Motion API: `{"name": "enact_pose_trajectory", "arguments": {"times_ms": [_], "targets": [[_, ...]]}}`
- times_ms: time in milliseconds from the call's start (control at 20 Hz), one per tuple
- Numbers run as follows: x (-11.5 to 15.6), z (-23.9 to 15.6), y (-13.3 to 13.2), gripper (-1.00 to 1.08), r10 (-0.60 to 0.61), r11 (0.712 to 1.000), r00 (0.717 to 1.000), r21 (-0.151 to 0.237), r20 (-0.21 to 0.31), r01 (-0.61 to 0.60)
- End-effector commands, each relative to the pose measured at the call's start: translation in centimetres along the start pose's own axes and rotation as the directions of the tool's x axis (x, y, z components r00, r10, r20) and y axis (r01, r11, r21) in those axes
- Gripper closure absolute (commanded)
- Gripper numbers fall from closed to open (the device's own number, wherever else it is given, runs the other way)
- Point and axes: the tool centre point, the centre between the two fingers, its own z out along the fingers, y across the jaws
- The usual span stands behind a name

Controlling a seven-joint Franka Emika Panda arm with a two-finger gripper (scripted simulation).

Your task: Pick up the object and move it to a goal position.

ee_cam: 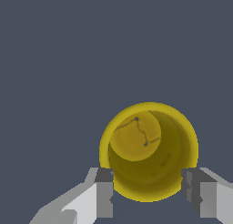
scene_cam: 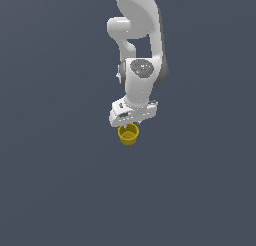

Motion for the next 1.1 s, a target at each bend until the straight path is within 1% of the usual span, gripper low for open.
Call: {"name": "enact_pose_trajectory", "arguments": {"times_ms": [0,150,300,600,1050], "targets": [[-0.5,0.9,-1.3,-0.20,-0.076,0.997,0.997,-0.013,0.002,0.076],[-1.0,1.6,-2.4,-0.20,-0.136,0.990,0.991,-0.021,0.005,0.136],[-1.2,2.0,-2.9,-0.20,-0.169,0.985,0.986,-0.025,0.006,0.169],[-1.2,2.3,-3.0,-0.20,-0.167,0.986,0.986,-0.024,0.007,0.168],[-1.4,5.1,-3.0,-0.20,-0.175,0.984,0.984,-0.025,0.007,0.176]]}}
